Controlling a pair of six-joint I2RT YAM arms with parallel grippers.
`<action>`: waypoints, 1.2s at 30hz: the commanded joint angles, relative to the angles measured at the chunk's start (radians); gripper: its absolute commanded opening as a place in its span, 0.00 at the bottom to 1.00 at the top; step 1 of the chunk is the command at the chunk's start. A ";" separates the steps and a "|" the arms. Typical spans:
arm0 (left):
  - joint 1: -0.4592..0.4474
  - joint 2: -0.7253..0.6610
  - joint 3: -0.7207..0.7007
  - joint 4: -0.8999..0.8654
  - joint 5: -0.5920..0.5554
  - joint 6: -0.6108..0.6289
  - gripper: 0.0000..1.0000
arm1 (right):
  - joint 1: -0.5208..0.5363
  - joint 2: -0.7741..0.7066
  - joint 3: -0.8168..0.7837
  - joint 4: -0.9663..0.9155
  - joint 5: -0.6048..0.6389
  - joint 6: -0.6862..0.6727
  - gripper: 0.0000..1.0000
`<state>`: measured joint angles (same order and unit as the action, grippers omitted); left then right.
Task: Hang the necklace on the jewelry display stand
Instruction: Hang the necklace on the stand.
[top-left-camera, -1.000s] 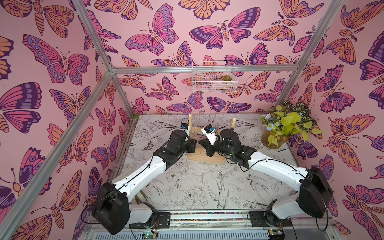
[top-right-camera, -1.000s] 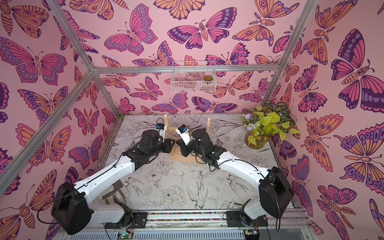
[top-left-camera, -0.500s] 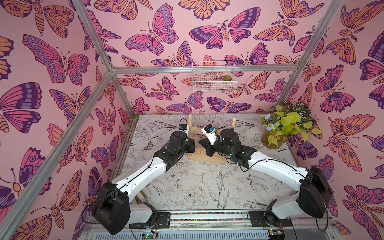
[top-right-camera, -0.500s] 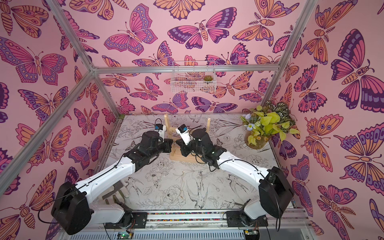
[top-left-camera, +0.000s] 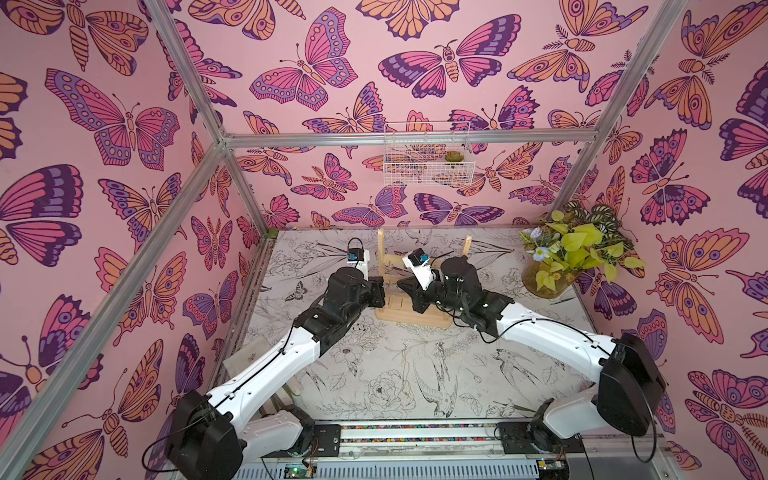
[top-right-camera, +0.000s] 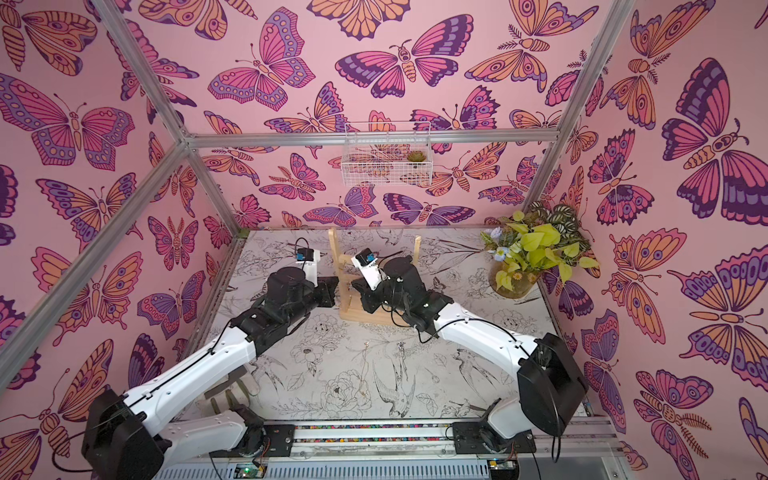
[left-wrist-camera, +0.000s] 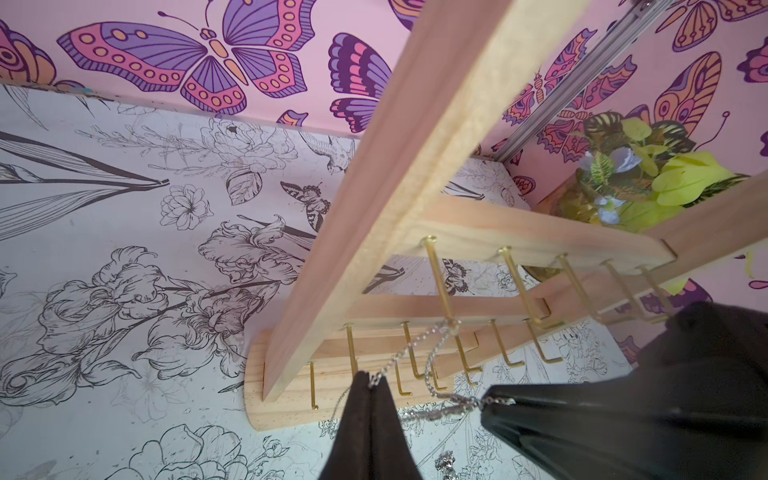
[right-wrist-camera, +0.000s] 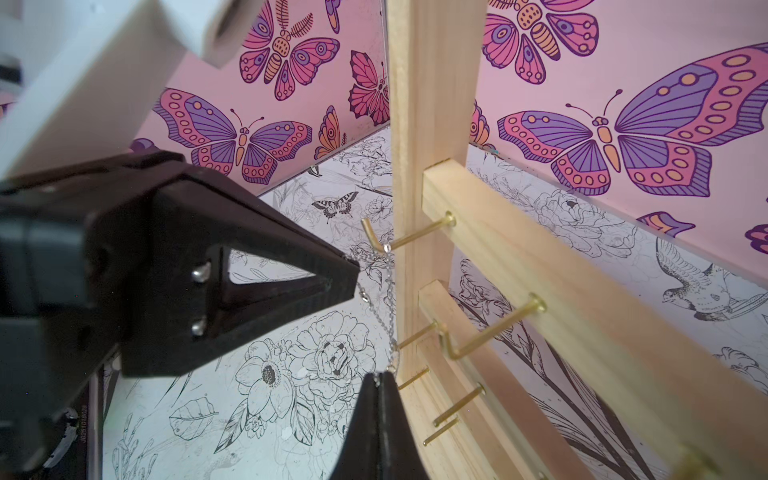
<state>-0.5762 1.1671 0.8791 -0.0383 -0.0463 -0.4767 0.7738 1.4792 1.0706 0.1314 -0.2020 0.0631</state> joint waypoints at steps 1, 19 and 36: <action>-0.002 -0.011 -0.023 -0.030 -0.022 -0.003 0.00 | 0.005 0.010 0.033 0.007 0.009 0.003 0.05; -0.005 -0.020 0.063 -0.150 0.126 -0.048 0.00 | 0.006 0.022 0.030 0.005 0.012 0.001 0.05; -0.008 0.040 0.073 -0.033 0.206 -0.149 0.00 | 0.005 0.018 0.017 0.026 0.010 0.010 0.05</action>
<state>-0.5797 1.2045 0.9493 -0.1291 0.1364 -0.5957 0.7738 1.4933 1.0706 0.1333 -0.2016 0.0631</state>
